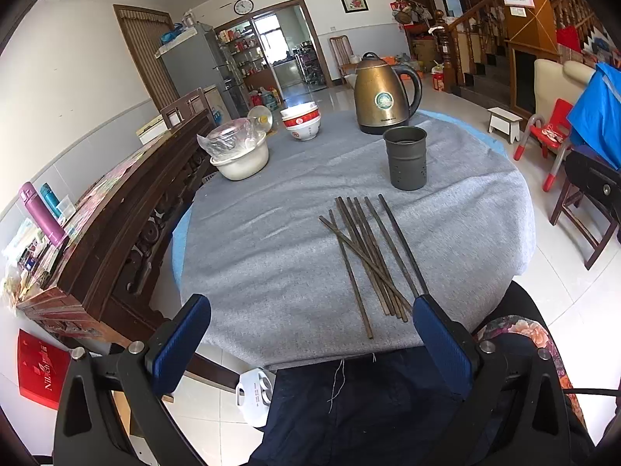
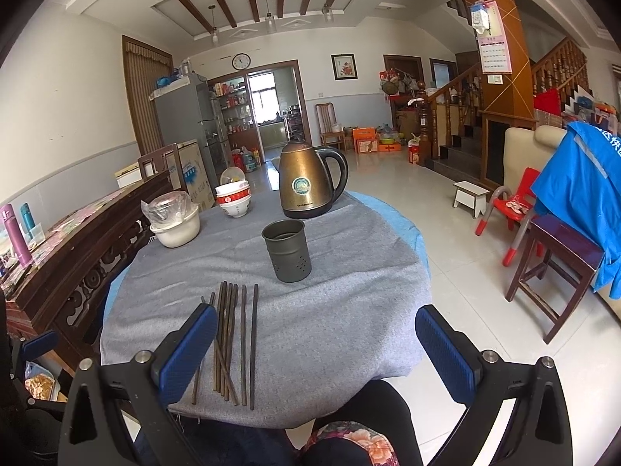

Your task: Organize utensils

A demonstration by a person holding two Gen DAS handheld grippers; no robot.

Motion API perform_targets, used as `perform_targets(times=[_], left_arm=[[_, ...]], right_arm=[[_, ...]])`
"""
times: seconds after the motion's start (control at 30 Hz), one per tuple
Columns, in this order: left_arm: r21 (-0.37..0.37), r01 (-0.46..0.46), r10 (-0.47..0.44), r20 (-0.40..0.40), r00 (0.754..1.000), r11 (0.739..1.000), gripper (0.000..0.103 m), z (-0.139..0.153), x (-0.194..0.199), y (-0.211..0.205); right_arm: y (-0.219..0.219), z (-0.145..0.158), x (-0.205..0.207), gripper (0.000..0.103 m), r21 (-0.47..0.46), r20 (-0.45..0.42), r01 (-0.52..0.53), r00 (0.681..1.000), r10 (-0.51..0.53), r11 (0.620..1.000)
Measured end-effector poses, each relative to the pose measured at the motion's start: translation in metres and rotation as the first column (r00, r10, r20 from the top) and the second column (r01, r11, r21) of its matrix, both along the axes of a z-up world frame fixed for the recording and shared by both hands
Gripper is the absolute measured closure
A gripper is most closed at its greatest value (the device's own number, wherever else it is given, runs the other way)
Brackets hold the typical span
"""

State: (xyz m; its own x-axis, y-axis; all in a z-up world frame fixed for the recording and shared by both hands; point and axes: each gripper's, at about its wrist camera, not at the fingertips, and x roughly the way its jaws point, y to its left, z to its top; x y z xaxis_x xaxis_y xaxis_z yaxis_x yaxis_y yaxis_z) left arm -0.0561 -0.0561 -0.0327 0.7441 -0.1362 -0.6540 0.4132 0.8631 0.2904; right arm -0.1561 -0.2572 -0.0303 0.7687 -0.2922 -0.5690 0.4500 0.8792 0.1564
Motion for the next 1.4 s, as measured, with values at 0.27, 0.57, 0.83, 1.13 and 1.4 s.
perform_targets(times=[0.27,0.57,0.83,1.13,1.4], left_arm=[[-0.009,-0.019,0.019,0.000,1.000,1.000,0.000,0.001,0.002,0.006],[-0.025,-0.053,0.053,0.006,0.999,0.998,0.000,0.003,0.007,0.017],[-0.038,-0.072,0.072,0.005,0.997,0.997,0.000,0.004,0.013,0.026],[-0.050,-0.082,0.082,0.004,0.997,0.995,0.000,0.005,0.014,0.032],[-0.058,-0.089,0.089,0.000,0.996,0.994,0.000,0.007,0.017,0.037]], right_arm=[[0.008,0.002,0.002,0.000,-0.001,0.003,-0.023,1.000,0.023,1.000],[0.021,0.006,0.007,0.000,-0.004,0.007,-0.066,0.998,0.066,0.998],[0.031,0.008,0.013,0.000,-0.002,0.011,-0.098,0.995,0.098,0.995],[0.041,0.009,0.016,0.000,-0.008,0.012,-0.122,0.992,0.122,0.992],[0.045,0.012,0.019,0.000,-0.006,0.014,-0.135,0.991,0.135,0.991]])
